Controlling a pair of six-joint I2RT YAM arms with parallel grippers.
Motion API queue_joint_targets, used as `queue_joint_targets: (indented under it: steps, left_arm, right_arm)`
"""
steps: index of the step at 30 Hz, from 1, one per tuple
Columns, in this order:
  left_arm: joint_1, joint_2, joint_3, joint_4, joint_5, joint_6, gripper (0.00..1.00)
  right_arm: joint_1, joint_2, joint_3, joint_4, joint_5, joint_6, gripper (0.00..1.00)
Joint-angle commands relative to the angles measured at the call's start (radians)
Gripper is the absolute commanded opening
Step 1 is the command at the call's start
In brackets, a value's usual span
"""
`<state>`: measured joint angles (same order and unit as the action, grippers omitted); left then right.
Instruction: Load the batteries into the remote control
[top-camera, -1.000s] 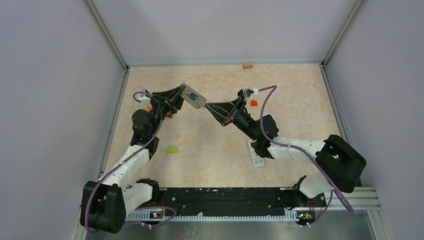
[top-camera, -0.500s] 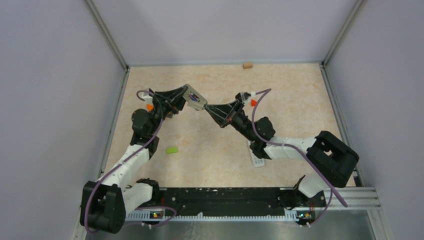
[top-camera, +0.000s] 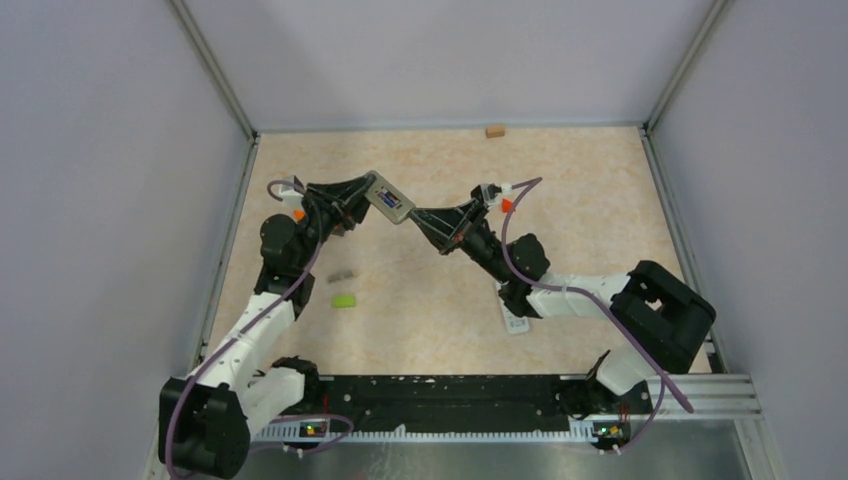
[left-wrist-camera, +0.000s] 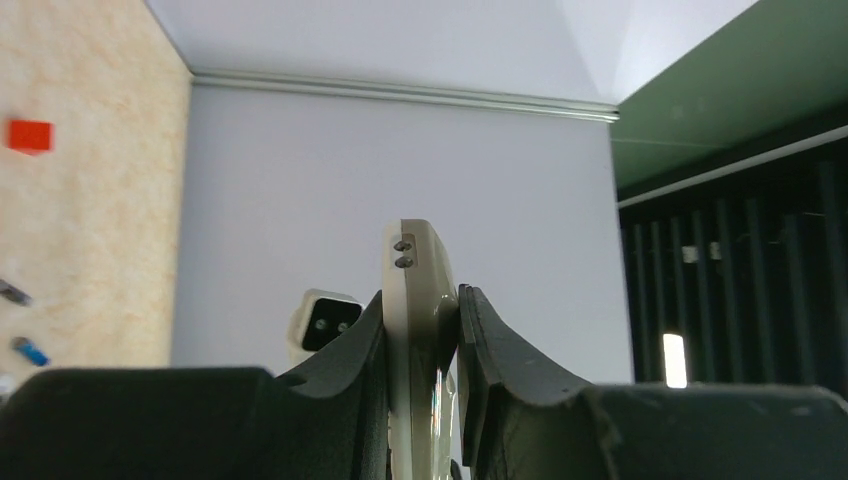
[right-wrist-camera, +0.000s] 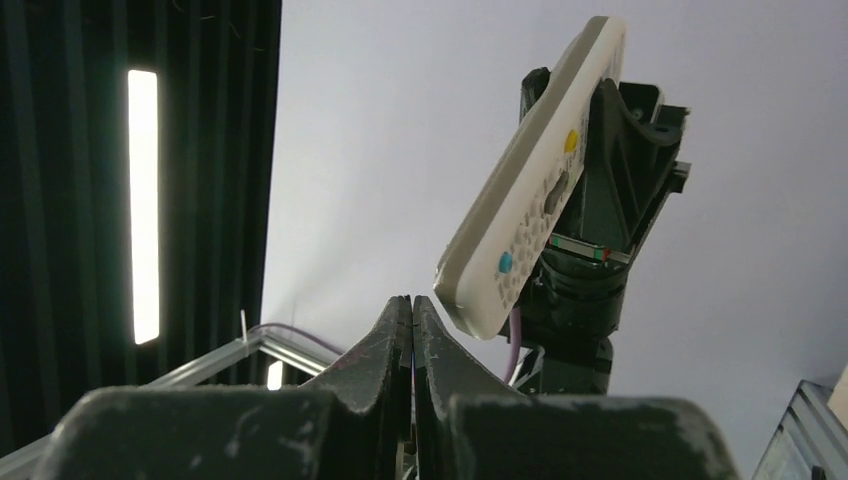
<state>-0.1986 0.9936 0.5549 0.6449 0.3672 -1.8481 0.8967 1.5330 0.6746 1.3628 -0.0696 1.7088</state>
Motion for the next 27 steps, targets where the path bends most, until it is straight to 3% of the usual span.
queue_joint_targets:
  steps: [1,3,6,9,12,14,21,23,27]
  left_arm:
    - [-0.001,-0.056,0.072,-0.172,-0.063,0.218,0.0]
    - [0.001,-0.077,0.068,-0.25,-0.139,0.329,0.0]
    - [0.009,-0.104,0.072,-0.365,-0.243,0.517,0.0]
    - [0.022,-0.127,0.092,-0.492,-0.338,0.708,0.0]
    - [0.032,-0.138,0.102,-0.55,-0.392,0.827,0.0]
    - [0.034,-0.134,0.115,-0.591,-0.38,0.868,0.0]
    - [0.034,-0.081,0.072,-0.507,-0.075,0.926,0.0]
    - [0.021,-0.032,0.06,-0.487,0.006,0.909,0.0]
    - [-0.054,0.043,-0.028,-0.349,-0.022,0.813,0.0]
  right_arm:
    - [0.006,-0.017,0.007,-0.023,0.009,-0.056,0.0]
    - [0.001,-0.054,-0.016,-0.094,-0.001,-0.129,0.0]
    - [-0.007,-0.163,-0.016,-0.343,-0.02,-0.325,0.03]
    - [0.001,-0.247,0.028,-0.678,0.007,-0.597,0.18]
    - [0.002,-0.272,0.063,-0.868,0.046,-0.752,0.35]
    - [0.002,-0.277,0.079,-0.949,0.055,-0.817,0.44]
    - [0.003,-0.304,0.131,-1.181,0.011,-1.065,0.68]
    - [0.004,-0.313,0.144,-1.249,0.009,-1.15,0.7]
    - [0.005,-0.315,0.142,-1.326,0.036,-1.258,0.71]
